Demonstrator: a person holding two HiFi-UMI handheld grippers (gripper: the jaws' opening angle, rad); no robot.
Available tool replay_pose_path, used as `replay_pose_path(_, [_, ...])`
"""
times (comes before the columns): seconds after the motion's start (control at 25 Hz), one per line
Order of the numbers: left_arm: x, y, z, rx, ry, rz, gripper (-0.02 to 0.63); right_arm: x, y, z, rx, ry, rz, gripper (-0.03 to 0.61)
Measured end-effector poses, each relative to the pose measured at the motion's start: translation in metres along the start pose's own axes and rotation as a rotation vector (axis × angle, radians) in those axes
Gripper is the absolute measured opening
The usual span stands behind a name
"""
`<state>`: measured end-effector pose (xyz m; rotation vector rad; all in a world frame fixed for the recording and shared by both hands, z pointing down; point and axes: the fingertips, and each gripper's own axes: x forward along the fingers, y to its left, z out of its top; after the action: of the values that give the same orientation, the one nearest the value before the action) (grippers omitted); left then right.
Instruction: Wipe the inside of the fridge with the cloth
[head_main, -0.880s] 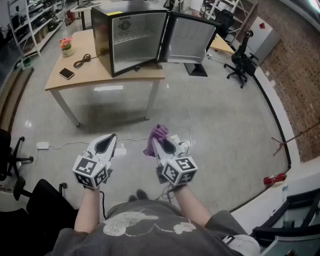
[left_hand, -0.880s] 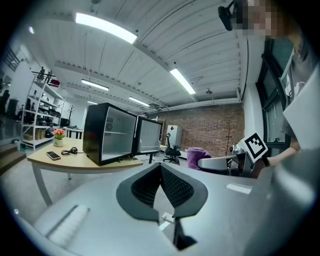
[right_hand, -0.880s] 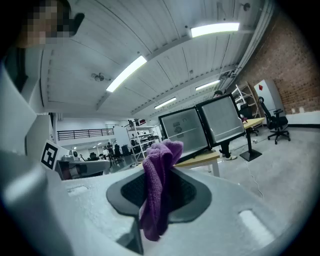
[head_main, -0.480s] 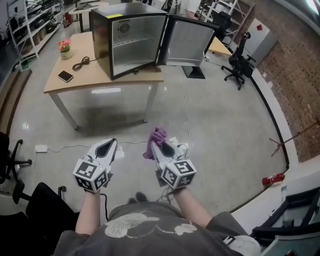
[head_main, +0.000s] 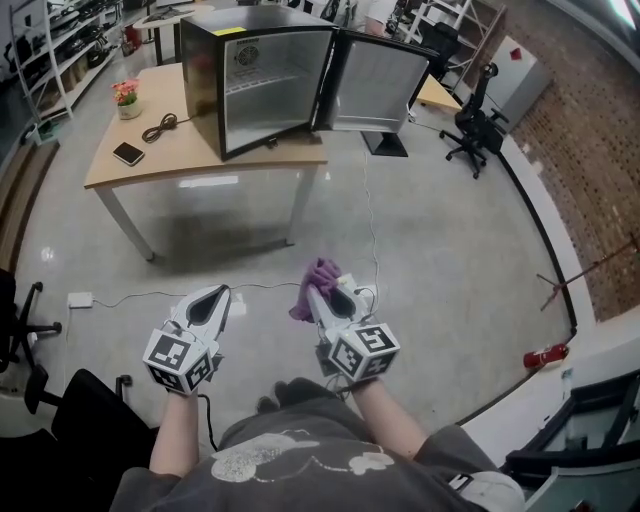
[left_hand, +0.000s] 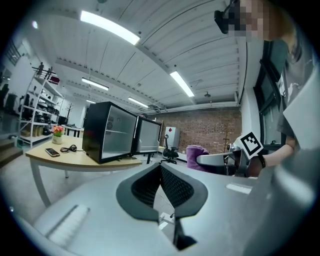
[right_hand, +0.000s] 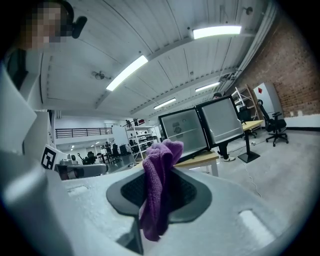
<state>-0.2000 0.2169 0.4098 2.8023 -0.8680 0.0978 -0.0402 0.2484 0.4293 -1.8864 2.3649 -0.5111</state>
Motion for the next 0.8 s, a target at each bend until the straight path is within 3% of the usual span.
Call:
replay_pose_path(0.32, [0.019,0.026,-0.007,0.011,0.028,0.04,0.018,0.036,-0.017,0.0,0.018,0.005,0.046,0.085])
replay_pose_path(0.52, [0.051,0.055,-0.008,-0.002,0.037,0.117,0.018,0.089,-0.055,0.004,0.068,0.024,0.076,0.085])
replay_pose_path(0.8, [0.127,0.093,0.01,-0.035,0.025,0.246,0.018,0.176,-0.111,0.043,0.036,0.06,0.196,0.086])
